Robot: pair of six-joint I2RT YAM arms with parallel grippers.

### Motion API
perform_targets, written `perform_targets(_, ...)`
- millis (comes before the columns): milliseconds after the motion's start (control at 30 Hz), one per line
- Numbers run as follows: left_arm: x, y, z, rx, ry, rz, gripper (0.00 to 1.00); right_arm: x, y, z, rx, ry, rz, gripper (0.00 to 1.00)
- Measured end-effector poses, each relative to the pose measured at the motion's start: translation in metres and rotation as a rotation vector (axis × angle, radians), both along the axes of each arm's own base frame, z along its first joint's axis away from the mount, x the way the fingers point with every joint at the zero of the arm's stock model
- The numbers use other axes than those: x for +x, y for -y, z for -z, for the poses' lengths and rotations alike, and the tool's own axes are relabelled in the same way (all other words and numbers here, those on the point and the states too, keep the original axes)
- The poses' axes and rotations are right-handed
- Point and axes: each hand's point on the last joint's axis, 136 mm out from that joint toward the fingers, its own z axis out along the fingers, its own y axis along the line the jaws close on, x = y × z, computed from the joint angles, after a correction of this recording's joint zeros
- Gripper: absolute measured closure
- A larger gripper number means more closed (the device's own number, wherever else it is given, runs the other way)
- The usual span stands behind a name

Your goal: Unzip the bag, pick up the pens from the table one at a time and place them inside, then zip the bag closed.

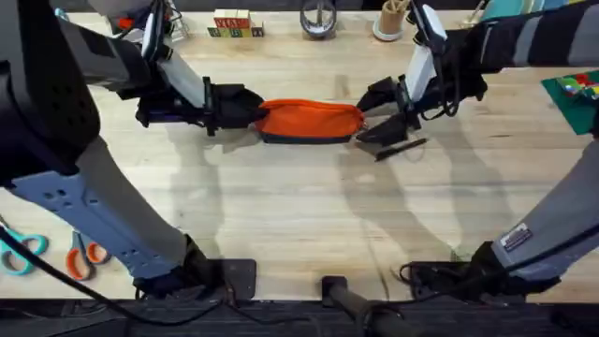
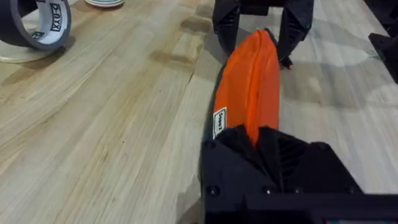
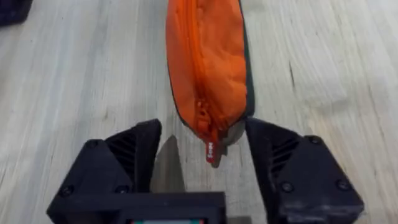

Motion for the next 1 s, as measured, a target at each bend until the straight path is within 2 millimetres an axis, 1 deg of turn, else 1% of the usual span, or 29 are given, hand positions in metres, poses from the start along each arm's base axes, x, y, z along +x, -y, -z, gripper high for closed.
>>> perform_targets(167,0.000,0.000,0.000,0.000,0.000,0.000,0.960,0.000,0.000,0.001,-0.005,0.001,0.000,0.422)
perform_targets(300,0.000,0.000,0.000,0.000,0.000,0.000,0.960,0.001,0.001,0.000,-0.003,0.003,0.001,0.481)
perform_targets(567,0.000,0.000,0.000,0.000,0.000,0.000,0.960,0.005,0.005,-0.006,0.040,0.003,0.029,0.466)
perform_targets(700,0.000,0.000,0.000,0.000,0.000,0.000,0.961,0.007,0.012,-0.007,0.048,-0.001,0.050,0.537)
perform_targets(767,0.000,0.000,0.000,0.000,0.000,0.000,0.960,0.008,0.013,-0.007,0.049,-0.001,0.055,0.553)
perform_targets(900,0.000,0.000,0.000,0.000,0.000,0.000,0.961,0.008,0.013,-0.007,0.049,-0.002,0.056,0.516)
perform_targets(1000,0.000,0.000,0.000,0.000,0.000,0.000,0.960,0.008,0.013,-0.007,0.049,-0.002,0.054,0.508)
